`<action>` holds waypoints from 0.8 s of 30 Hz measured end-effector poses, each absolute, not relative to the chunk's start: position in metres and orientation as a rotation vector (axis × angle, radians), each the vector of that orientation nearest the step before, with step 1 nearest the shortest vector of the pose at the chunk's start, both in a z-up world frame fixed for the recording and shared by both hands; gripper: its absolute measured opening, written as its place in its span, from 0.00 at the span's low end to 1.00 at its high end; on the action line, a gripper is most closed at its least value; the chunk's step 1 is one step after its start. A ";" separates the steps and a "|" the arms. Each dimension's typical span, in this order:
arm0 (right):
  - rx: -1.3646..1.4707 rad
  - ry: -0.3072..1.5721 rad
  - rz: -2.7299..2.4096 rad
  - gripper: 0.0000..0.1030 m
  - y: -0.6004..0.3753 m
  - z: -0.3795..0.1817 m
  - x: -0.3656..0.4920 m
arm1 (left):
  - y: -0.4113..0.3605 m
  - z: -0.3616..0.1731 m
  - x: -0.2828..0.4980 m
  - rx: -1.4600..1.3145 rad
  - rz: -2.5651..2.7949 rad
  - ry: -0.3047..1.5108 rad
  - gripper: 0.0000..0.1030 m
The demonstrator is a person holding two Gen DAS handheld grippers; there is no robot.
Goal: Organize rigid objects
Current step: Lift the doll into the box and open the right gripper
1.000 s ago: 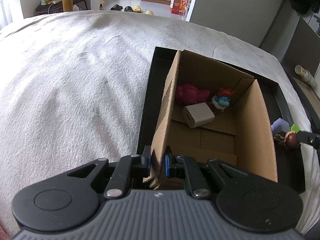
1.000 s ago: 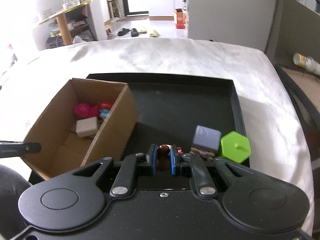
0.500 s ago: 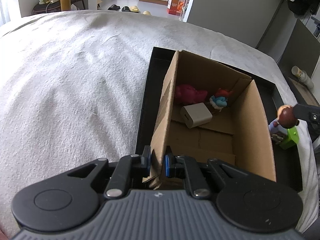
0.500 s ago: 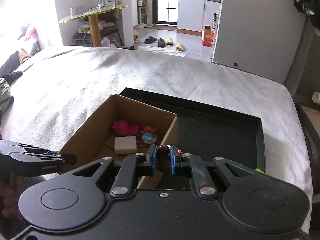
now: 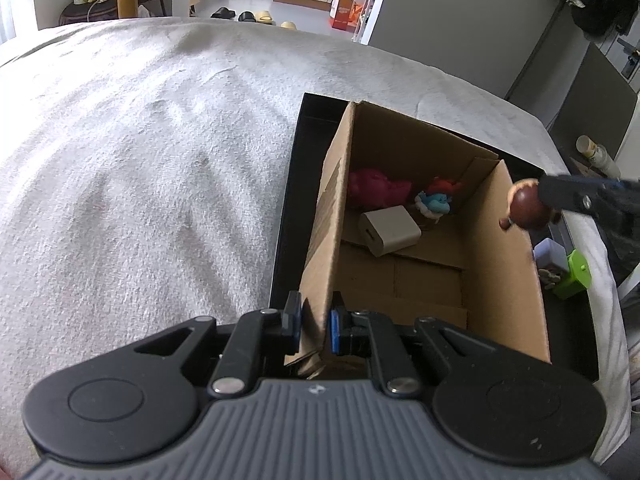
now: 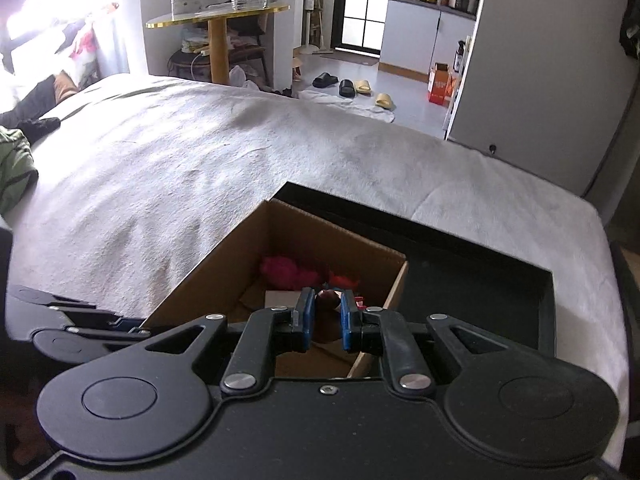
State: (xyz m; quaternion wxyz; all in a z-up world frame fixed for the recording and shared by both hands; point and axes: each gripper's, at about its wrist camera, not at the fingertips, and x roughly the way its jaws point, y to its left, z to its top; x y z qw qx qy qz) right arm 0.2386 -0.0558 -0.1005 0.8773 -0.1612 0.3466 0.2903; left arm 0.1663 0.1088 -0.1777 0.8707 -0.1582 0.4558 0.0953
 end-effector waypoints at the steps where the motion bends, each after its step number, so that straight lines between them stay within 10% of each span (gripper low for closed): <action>1: -0.341 0.716 0.600 0.13 -0.054 -0.100 0.240 | 0.109 -0.178 0.166 -0.333 0.197 0.952 0.12; 24: -0.298 0.786 0.452 0.20 -0.100 -0.104 0.251 | 0.111 -0.178 0.165 -0.349 0.191 0.943 0.13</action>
